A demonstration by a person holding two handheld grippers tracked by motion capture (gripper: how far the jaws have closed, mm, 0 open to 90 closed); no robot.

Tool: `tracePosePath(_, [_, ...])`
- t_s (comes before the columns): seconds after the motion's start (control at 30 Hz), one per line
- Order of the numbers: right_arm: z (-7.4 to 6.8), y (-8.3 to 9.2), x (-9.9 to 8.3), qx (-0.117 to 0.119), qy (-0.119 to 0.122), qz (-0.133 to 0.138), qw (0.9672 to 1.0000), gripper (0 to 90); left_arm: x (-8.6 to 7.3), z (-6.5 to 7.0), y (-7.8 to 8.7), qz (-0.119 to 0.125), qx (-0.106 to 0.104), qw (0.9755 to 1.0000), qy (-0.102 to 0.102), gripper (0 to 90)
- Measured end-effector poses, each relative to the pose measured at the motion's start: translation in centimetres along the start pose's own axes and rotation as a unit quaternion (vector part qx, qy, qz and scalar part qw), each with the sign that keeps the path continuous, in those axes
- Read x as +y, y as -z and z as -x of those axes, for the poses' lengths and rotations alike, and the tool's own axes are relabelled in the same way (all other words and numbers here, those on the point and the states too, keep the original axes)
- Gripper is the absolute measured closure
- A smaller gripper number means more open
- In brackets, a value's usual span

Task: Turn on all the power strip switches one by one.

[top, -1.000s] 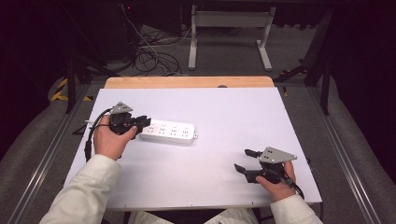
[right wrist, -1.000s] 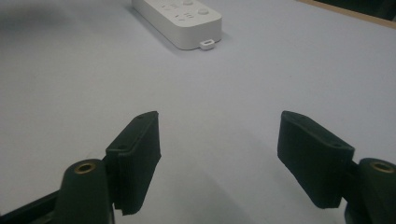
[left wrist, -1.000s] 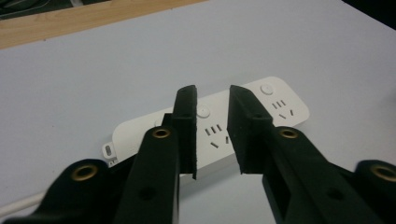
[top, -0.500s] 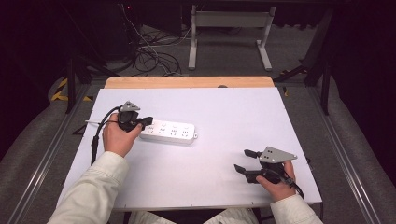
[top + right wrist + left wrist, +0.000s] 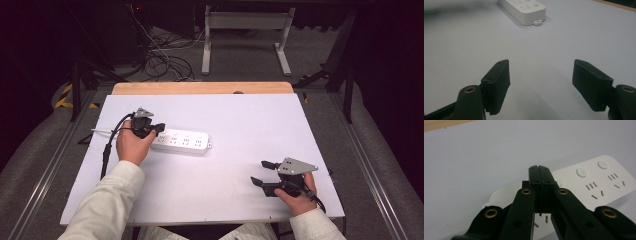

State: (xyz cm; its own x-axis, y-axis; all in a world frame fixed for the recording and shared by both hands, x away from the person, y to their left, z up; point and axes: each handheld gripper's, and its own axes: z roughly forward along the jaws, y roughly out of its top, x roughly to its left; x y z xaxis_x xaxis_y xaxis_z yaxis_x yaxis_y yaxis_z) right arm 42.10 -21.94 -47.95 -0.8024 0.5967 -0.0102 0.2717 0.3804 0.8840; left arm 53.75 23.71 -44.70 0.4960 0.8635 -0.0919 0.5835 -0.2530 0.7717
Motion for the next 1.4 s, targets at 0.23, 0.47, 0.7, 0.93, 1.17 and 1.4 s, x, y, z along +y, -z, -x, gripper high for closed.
tracePosePath(0.23, [0.0,0.0,0.0,0.003,0.000,-0.004,1.0000,31.1,-0.1,-0.3,-0.6,-0.005,0.006,1.0000,0.004,90.0])
tracePosePath(0.47, [0.0,0.0,-0.1,0.004,0.002,-0.007,1.0000,31.1,-0.3,-0.2,-1.0,-0.011,0.020,0.9997,-0.005,90.0])
tracePosePath(0.7, [0.1,0.0,-0.1,0.005,0.002,-0.007,1.0000,31.1,-0.3,-0.1,-1.1,-0.017,0.024,0.9995,-0.008,90.0])
tracePosePath(0.93, [0.0,0.0,-0.2,0.006,0.002,-0.010,0.9999,31.1,-0.5,-0.2,-1.4,-0.025,0.030,0.9991,-0.020,90.0])
tracePosePath(1.17, [0.0,0.0,-0.2,0.008,0.003,-0.012,0.9999,31.1,-0.5,-0.2,-1.4,-0.024,0.029,0.9990,-0.023,90.0])
tracePosePath(1.4, [0.0,0.0,-0.2,0.008,0.004,-0.013,0.9999,31.1,-0.5,-0.2,-1.5,-0.028,0.030,0.9988,-0.027,90.0])
